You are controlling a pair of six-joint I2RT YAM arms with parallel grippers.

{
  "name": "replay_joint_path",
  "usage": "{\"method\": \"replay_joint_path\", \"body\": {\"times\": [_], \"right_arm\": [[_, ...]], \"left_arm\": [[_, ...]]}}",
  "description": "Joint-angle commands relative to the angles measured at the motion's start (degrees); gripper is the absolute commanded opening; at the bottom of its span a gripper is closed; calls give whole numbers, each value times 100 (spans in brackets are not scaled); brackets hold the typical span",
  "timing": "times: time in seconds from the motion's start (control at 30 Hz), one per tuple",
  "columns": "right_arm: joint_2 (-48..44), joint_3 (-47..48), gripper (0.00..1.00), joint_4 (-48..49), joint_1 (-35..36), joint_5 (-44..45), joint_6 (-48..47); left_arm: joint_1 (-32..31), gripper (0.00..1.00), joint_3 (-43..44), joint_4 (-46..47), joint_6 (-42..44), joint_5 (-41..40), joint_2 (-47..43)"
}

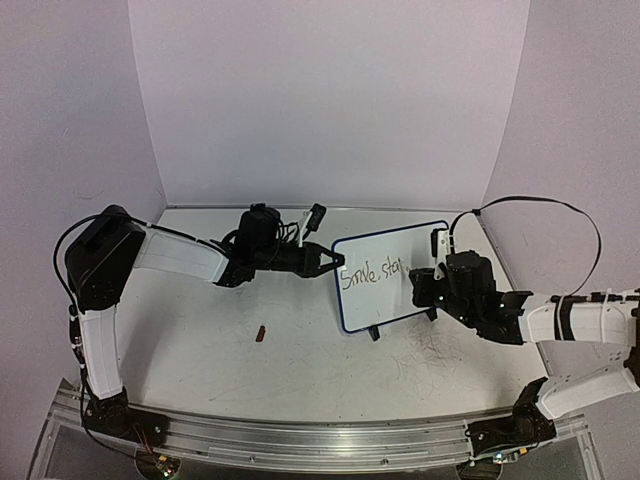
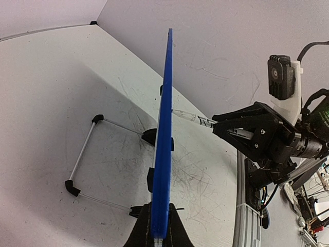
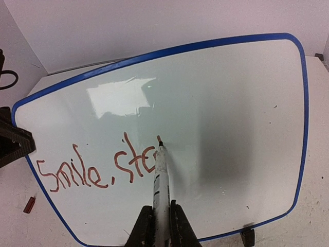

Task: Write a sentence on the whiteboard

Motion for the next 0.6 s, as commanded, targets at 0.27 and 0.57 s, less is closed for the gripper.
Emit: {"method": "replay_joint_path", "body": {"times": [0.27,0.57], "right_arm": [[-106,-175,0,-302,-14,-37,220],[29,1,0,37,-14,257,39]], "left_arm": [[48,0,-37,-185,58,24,-252],[45,0,-41,-179,49,23,-255]]}}
